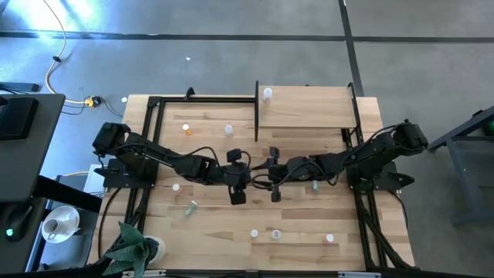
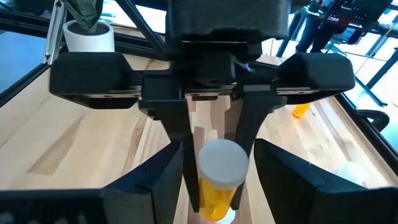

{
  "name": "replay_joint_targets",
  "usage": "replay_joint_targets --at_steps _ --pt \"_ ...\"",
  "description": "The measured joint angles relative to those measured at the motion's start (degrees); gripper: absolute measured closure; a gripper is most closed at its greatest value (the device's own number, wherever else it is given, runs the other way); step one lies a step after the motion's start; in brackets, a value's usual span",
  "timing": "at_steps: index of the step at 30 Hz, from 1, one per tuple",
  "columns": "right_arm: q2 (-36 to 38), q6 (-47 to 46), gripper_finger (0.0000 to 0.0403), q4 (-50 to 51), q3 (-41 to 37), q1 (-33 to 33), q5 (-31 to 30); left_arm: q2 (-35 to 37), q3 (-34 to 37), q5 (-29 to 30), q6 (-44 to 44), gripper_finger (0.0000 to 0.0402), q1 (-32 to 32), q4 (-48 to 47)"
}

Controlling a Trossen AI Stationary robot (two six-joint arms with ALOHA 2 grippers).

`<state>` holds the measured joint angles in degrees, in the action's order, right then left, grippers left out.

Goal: Pick and place medicine bottles onto shelf by color
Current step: Put the center orange pill bottle on the shelf

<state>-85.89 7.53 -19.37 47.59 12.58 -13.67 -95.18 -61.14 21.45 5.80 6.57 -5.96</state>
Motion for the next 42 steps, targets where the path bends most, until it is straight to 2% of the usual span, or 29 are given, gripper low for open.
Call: replay_joint_targets --at_steps 6,27,38,42 --pt "0.0 0.0 0.022 0.61 0.0 -0.06 0.02 0.0 0.0 0.18 0.0 0.0314 -0.07 0.07" --pt "0.04 0.0 0.0295 1.15 0.0 -0.24 0.46 0.0 0.02 0.82 -0.02 0.0314 -0.26 2.27" --pt "0.04 0.24 0.03 1.44 0.0 -0.24 0.46 0.0 0.02 1.3 -0.02 0.0313 -0.26 2.32" --pt "0.04 0.28 0.0301 1.44 0.02 -0.26 0.42 0.0 0.04 2.83 -0.42 0.0298 -0.24 2.13"
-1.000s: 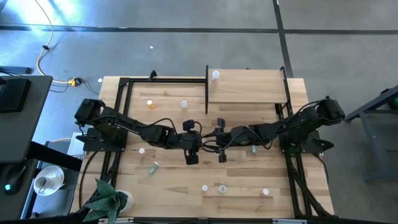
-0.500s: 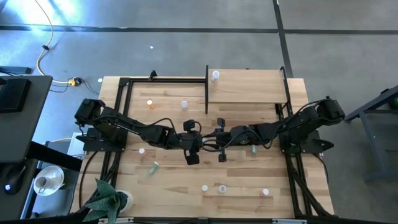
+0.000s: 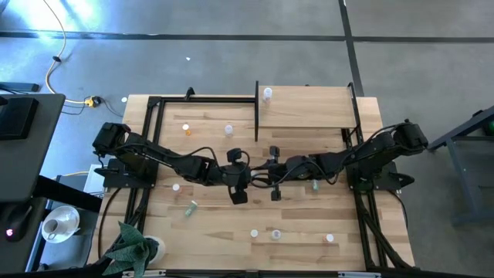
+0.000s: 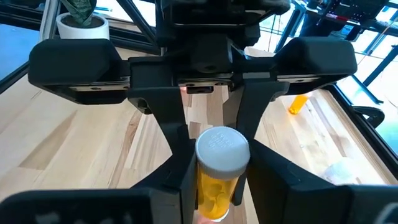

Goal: Pick and place medicine bottles onto shelf by color
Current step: Put the center orange pill bottle on the shelf

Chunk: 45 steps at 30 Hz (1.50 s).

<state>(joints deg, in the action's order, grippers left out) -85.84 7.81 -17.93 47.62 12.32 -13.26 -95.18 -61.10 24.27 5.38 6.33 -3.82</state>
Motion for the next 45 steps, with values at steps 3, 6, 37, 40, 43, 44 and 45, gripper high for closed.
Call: replay_joint_targets --at_steps 3,6,37,40,43,44,45 --pt "0.0 -0.02 0.0301 0.27 0.0 0.0 -0.05 0.0 0.0 0.03 -2.47 0.0272 0.0 -0.66" --pt "0.0 -0.04 0.0301 0.49 0.0 -0.09 -0.18 0.0 0.0 0.7 -3.43 0.024 0.36 -0.66" --pt "27.17 6.17 0.0301 5.93 0.0 -21.22 -10.86 5.22 -0.02 4.36 -4.08 0.019 2.34 -10.52" --pt "28.17 3.87 0.0301 5.86 0.0 -28.24 -10.91 5.22 -0.02 4.87 -4.08 0.019 2.32 -10.17" --pt "27.72 -0.12 0.0301 6.16 0.0 -35.27 -10.78 5.21 -0.02 4.87 -4.08 0.019 2.32 -10.11" --pt "27.23 -1.52 0.0301 6.01 0.0 -37.31 -10.45 5.2 -0.02 4.87 -4.08 0.019 2.32 -10.11" --pt "26.63 -2.95 0.0301 6.22 0.0 -39.33 -9.86 5.2 -0.02 4.87 -4.08 0.019 2.32 -10.09"
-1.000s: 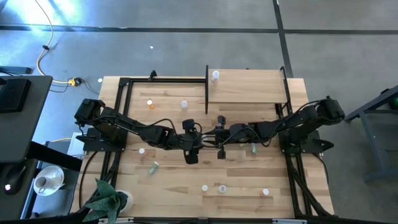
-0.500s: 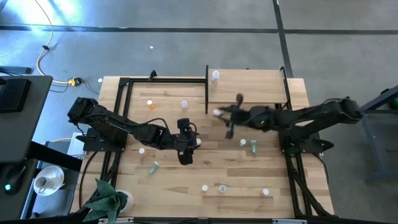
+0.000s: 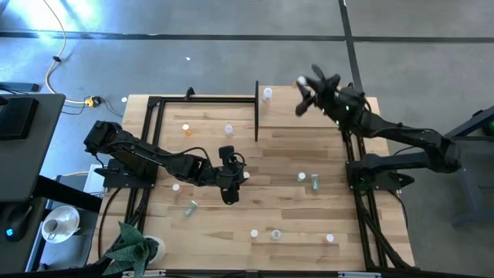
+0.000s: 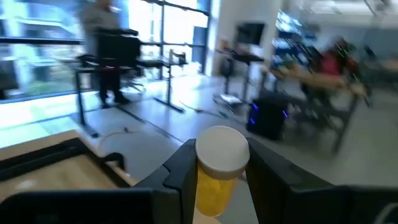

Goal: Pick and place medicine bottles onto shelf by color
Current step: Put the center orange pill bottle on the shelf

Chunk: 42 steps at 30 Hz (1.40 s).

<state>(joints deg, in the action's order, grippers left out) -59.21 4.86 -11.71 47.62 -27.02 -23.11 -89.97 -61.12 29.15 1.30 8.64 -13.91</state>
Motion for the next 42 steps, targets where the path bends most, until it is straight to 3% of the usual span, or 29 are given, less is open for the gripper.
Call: replay_joint_targets --at_steps 5,11,18,42 --pt "-4.52 -5.66 0.0301 0.08 0.0 -7.39 4.34 0.0 0.0 0.0 0.0 0.019 0.0 0.0" --pt "-12.06 -9.55 0.0301 0.89 0.0 -11.31 8.8 -0.02 0.0 0.0 0.0 0.019 0.0 0.0" --pt "-16.37 -9.41 0.0301 1.77 0.0 -11.63 10.21 -0.02 0.0 0.0 0.0 0.019 0.0 -0.02" --pt "-16.49 -4.4 0.0301 9.37 0.0 -10.35 11.21 -0.04 0.0 0.0 0.51 0.019 0.0 -0.02"
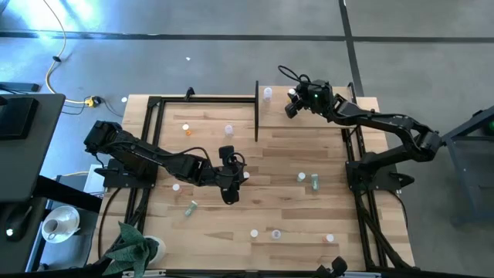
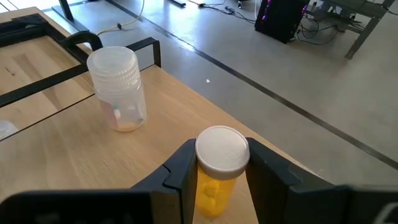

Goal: Pick and place medicine bottles onto shelf by color
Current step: Put the center orange pill bottle on the shelf

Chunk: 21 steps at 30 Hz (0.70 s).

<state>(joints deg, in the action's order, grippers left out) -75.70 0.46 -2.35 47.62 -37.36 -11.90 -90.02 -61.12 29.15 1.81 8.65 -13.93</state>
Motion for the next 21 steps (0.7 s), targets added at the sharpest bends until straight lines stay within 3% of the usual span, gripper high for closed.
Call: replay_joint_targets --at_steps 12,21 --pt "0.0 -0.01 0.0259 0.02 0.0 0.0 0.04 -0.02 0.0 0.0 -0.01 0.019 0.0 0.0" --pt "2.78 -0.41 0.0256 0.48 0.0 0.02 0.0 -0.02 0.0 0.0 -0.02 0.019 0.0 -0.45"
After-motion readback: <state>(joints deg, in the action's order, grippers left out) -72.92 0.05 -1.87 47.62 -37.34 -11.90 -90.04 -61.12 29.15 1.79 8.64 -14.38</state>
